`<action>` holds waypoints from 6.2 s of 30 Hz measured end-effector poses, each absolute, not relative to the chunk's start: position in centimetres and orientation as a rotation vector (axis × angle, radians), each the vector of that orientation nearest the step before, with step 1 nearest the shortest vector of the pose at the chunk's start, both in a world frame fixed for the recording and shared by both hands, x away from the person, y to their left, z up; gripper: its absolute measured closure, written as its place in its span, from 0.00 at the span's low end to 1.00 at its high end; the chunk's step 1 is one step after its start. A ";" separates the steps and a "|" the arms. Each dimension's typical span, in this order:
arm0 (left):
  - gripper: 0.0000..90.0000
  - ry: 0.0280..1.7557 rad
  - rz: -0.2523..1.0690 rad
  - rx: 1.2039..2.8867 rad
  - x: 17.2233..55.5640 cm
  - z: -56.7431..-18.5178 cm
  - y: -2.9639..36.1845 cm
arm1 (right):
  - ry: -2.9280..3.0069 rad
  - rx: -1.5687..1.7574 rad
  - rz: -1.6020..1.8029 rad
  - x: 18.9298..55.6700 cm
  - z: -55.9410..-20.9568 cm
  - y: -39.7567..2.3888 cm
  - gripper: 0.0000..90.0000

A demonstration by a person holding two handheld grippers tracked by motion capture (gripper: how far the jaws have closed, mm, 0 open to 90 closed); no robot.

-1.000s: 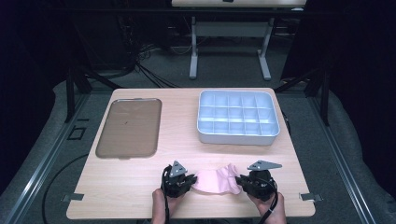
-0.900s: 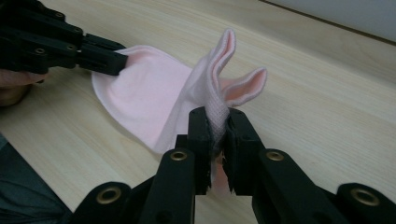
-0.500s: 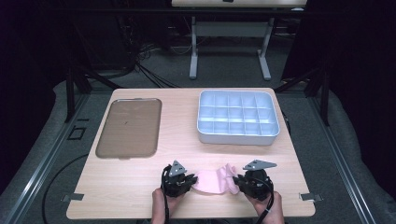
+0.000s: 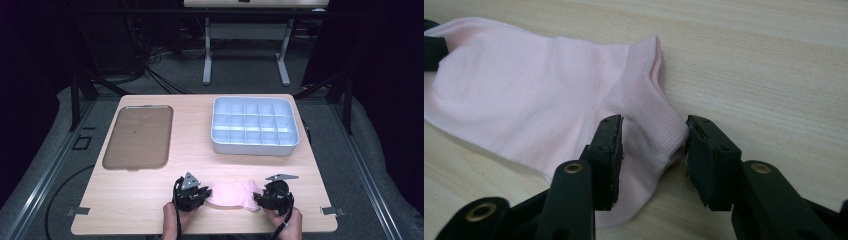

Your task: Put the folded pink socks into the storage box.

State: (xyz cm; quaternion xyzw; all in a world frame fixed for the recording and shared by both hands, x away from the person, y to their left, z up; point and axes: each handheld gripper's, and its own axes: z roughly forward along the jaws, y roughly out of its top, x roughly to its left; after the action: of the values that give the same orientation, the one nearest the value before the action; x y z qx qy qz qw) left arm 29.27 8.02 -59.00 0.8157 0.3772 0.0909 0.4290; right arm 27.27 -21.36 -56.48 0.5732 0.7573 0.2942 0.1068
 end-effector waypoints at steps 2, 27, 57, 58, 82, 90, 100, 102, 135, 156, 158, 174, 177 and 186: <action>0.89 0.940 0.229 2.038 29.3 -59.0 8.0 | 2.217 1.672 0.833 26.8 -56.5 -20.9 0.66; 0.88 0.953 0.214 2.032 29.4 -58.9 8.0 | 2.231 1.327 0.830 24.8 -54.1 -18.1 0.90; 0.87 0.993 0.193 2.019 29.3 -58.9 8.0 | 2.456 1.205 0.927 26.9 -53.6 -11.5 0.90; 0.87 0.991 0.193 2.021 29.3 -58.9 8.0 | 2.469 1.201 0.923 27.1 -53.8 -11.2 0.90; 0.86 0.992 0.160 2.010 29.4 -58.9 8.1 | 2.452 1.332 1.022 28.0 -54.6 -14.3 0.83; 0.85 0.981 0.163 2.018 29.4 -58.9 8.1 | 2.486 1.285 1.000 28.2 -56.3 -12.6 0.87; 0.41 1.042 0.181 2.000 29.1 -57.8 9.2 | 2.467 1.278 1.020 28.1 -56.3 -13.1 0.77; 0.38 1.051 0.199 1.993 28.9 -57.4 9.6 | 2.469 1.275 1.022 28.1 -56.2 -13.3 0.75; 0.21 1.029 0.336 2.151 29.8 -58.1 7.5 | 2.390 1.248 0.855 27.5 -57.2 -13.9 0.25; 0.34 0.914 0.342 2.015 28.4 -55.1 9.1 | 2.336 1.290 1.036 27.3 -55.6 -17.2 0.17; 0.37 0.912 0.346 2.013 28.2 -55.0 9.0 | 2.331 1.307 1.040 27.3 -55.6 -17.3 0.17; 0.74 0.808 0.290 2.069 27.3 -55.3 7.7 | 2.358 1.350 1.069 27.4 -56.2 -17.2 0.26; 0.80 0.776 0.277 2.085 27.4 -55.4 7.4 | 2.360 1.356 1.065 27.5 -56.4 -16.9 0.31; 0.92 0.818 0.263 2.116 28.1 -56.8 7.2 | 2.393 1.376 1.093 27.8 -57.0 -16.0 0.45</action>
State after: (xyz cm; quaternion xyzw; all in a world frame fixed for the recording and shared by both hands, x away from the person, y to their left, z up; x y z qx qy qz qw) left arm 28.12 7.16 -56.81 0.8427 0.3256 0.1049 0.4157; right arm 27.79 -16.04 -57.01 0.4618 0.8030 0.3668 0.0861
